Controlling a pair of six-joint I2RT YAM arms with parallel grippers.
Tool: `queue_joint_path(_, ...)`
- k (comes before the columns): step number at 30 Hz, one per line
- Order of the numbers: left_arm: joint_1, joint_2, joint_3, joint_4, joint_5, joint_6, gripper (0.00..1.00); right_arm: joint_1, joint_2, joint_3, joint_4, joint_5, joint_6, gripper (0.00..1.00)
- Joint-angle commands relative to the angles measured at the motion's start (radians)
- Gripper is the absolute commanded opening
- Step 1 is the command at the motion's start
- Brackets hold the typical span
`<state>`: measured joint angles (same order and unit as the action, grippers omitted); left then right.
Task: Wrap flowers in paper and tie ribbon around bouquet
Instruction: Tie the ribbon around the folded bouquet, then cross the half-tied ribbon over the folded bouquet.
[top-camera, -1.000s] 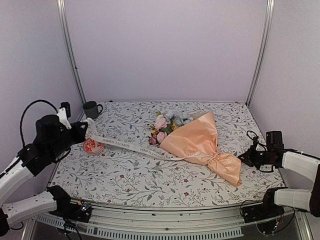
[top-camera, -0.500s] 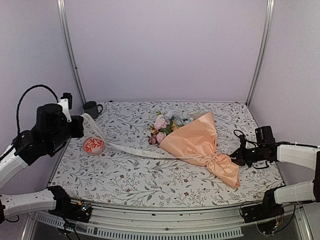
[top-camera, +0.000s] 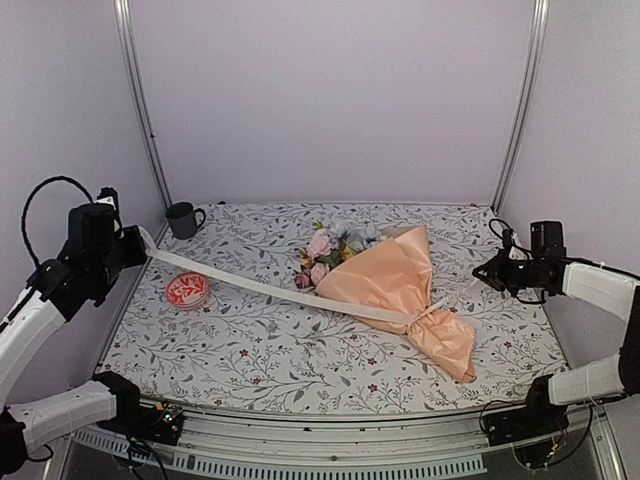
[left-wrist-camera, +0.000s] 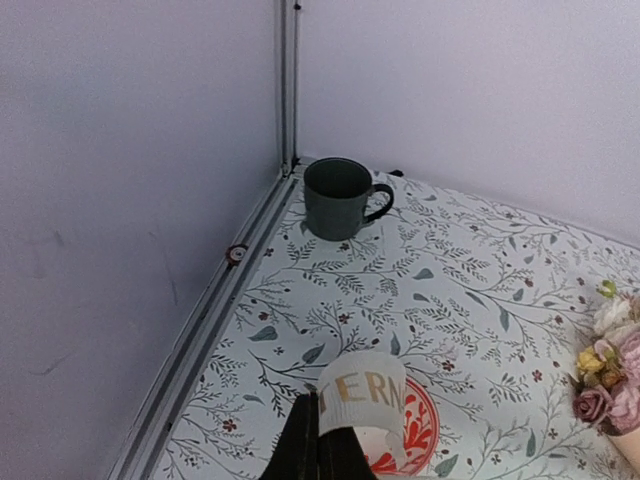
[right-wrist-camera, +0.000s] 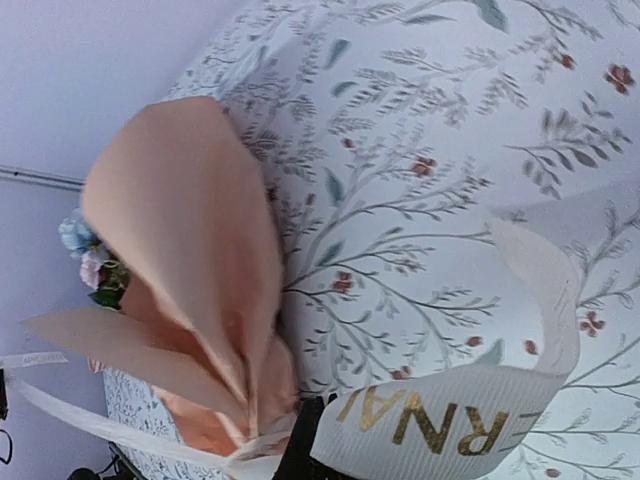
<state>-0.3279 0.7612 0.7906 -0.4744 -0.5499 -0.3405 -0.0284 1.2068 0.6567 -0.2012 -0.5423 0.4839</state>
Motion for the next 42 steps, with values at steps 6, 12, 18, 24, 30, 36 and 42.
queue_joint_path(6,0.288,-0.126,-0.023,0.024,0.097,0.069,0.0,-0.278,0.237,-0.136,0.104,0.06,-0.085,0.0)
queue_joint_path(12,0.518,-0.155,-0.049,0.036,0.229,0.119,0.0,-0.314,0.234,-0.182,0.108,0.072,-0.098,0.0)
queue_joint_path(18,0.535,-0.198,-0.025,0.078,0.579,0.092,0.0,-0.299,0.118,-0.19,0.084,-0.019,-0.107,0.0)
queue_joint_path(24,0.252,-0.121,-0.007,0.132,0.781,0.054,0.0,-0.004,-0.066,-0.015,-0.002,-0.082,-0.087,0.0)
queue_joint_path(30,-0.234,0.019,0.06,0.254,0.563,0.098,0.0,0.314,-0.16,0.221,0.001,-0.134,-0.06,0.0)
queue_joint_path(36,-0.447,0.299,0.21,0.351,0.551,0.189,0.0,0.621,-0.122,0.363,0.055,-0.202,-0.081,0.0)
queue_joint_path(42,-0.455,0.513,0.26,0.408,0.657,0.157,0.0,0.763,-0.05,0.386,0.117,-0.206,-0.093,0.0)
